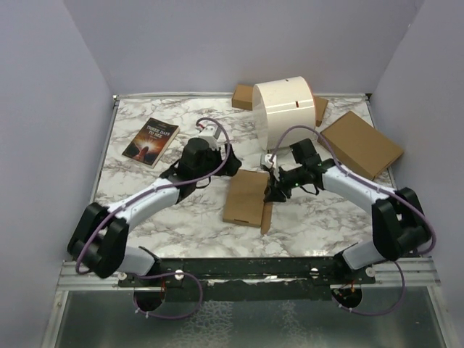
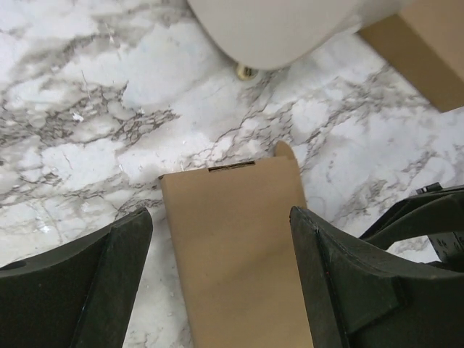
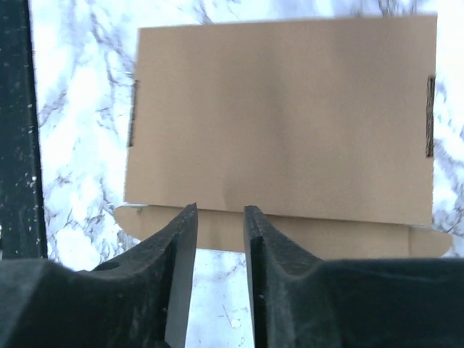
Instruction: Fold the paper box
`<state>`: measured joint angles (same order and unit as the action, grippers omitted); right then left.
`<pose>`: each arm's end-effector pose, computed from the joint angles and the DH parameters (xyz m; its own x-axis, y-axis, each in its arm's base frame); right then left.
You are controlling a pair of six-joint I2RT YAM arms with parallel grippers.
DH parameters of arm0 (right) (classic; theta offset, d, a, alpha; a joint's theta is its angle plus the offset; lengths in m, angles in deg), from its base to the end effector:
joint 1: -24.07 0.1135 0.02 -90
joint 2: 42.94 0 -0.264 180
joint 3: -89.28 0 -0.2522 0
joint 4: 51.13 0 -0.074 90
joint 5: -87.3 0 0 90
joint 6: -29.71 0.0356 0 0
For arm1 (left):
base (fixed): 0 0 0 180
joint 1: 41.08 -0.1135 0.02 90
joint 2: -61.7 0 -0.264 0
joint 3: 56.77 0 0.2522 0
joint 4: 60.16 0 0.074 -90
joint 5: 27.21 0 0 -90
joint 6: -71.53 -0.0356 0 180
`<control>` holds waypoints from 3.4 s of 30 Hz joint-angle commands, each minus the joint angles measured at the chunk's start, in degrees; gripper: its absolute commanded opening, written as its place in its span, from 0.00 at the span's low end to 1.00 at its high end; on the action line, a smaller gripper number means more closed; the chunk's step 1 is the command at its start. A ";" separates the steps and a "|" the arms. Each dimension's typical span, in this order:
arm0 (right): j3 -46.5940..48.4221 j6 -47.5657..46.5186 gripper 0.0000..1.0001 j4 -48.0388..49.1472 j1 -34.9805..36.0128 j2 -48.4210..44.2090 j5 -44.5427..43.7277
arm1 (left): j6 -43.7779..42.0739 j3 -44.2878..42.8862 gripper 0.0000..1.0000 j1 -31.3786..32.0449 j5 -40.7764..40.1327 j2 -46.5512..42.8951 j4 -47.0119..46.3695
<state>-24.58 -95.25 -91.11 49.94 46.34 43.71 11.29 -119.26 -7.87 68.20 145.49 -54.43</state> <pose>0.2525 0.1511 0.1905 -0.3165 -0.5926 -0.7407 -0.9479 0.1683 0.2704 0.2692 -0.1802 0.2346 -0.6356 -0.1745 -0.7520 0.3456 0.8067 -0.4793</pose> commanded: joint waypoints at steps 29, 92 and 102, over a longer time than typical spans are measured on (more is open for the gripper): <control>-26.96 -49.17 0.48 7.49 12.82 -19.45 -0.58 | 9.81 30.51 0.87 3.09 -1.48 -18.90 -20.32; -27.07 -35.20 0.22 17.32 15.36 -18.79 -9.85 | 8.95 30.69 0.83 8.18 -8.52 -13.57 -16.66; -26.45 -32.96 0.21 17.57 14.41 -18.70 -9.64 | 9.33 31.20 0.82 8.18 -8.15 -13.07 -17.36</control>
<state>-52.84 -129.98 -75.09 65.02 27.87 33.62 20.47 -88.71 -0.07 60.17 132.00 -70.32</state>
